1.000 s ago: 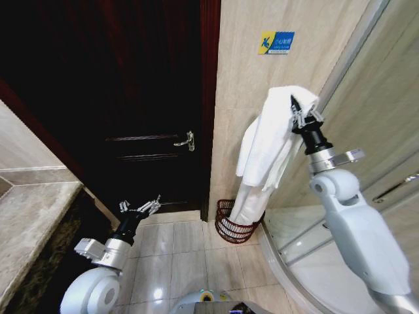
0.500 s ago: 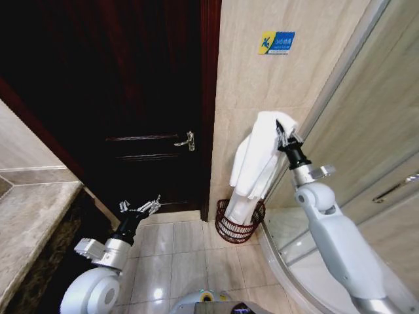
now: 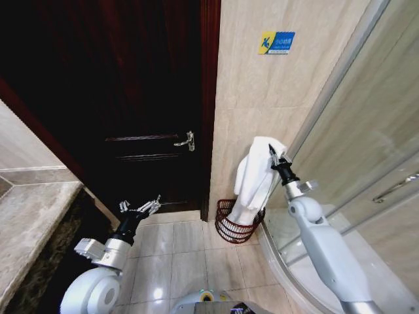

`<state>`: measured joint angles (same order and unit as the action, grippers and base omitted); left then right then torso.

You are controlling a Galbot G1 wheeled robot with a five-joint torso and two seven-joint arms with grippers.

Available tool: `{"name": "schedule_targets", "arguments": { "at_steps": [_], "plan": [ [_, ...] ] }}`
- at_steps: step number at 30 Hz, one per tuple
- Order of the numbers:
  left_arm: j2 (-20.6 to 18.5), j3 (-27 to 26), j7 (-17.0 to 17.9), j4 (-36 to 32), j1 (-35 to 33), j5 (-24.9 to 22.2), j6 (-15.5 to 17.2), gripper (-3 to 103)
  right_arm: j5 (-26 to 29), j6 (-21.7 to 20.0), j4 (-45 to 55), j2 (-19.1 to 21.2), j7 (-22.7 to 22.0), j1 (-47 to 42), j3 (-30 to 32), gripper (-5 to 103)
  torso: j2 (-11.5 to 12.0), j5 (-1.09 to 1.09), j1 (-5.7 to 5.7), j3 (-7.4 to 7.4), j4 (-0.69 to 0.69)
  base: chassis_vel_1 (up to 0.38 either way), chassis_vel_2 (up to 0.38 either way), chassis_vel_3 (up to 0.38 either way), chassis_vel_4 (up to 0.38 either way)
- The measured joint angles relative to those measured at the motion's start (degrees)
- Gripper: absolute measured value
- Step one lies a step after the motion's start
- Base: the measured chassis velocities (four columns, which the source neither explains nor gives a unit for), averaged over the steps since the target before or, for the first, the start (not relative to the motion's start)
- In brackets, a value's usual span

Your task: Discard the used towel into the hamper.

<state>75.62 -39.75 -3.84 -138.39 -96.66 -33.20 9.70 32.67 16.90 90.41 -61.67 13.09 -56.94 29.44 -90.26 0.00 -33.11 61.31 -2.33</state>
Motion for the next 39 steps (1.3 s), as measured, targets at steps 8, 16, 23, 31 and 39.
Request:
{"name": "schedule_targets", "arguments": {
  "at_steps": [8, 16, 23, 31, 39],
  "plan": [
    [0.0, 0.0, 0.0, 0.0, 0.0, 0.0, 0.0, 100, -2.55, 2.81, -11.74, -2.68, 2.53, 1.39, -1.91, 9, 0.0, -0.01, 0.0, 0.0, 0.0, 0.0, 0.0, 0.0, 0.0],
    [0.0, 0.0, 0.0, 0.0, 0.0, 0.0, 0.0, 100, -5.01, 6.15, -21.01, -4.98, 4.68, 2.99, -3.38, 9, 0.0, -0.01, 0.0, 0.0, 0.0, 0.0, 0.0, 0.0, 0.0],
    [0.0, 0.0, 0.0, 0.0, 0.0, 0.0, 0.0, 100, -10.35, 9.55, -30.73, -7.41, 6.97, 5.8, -3.14, 9, 0.0, -0.01, 0.0, 0.0, 0.0, 0.0, 0.0, 0.0, 0.0],
    [0.0, 0.0, 0.0, 0.0, 0.0, 0.0, 0.0, 100, -17.02, 17.15, -48.77, -11.69, 9.55, 13.29, -1.42, 9, 0.0, -0.02, 0.0, 0.0, -0.01, 0.0, 0.0, 0.0, 0.0],
    [0.0, 0.0, 0.0, 0.0, 0.0, 0.0, 0.0, 100, -16.97, 17.93, -51.46, -13.48, 9.46, 18.81, 0.72, 9, 0.0, -0.05, 0.0, 0.0, -0.02, 0.0, 0.0, 0.0, 0.0]
  ]
}}
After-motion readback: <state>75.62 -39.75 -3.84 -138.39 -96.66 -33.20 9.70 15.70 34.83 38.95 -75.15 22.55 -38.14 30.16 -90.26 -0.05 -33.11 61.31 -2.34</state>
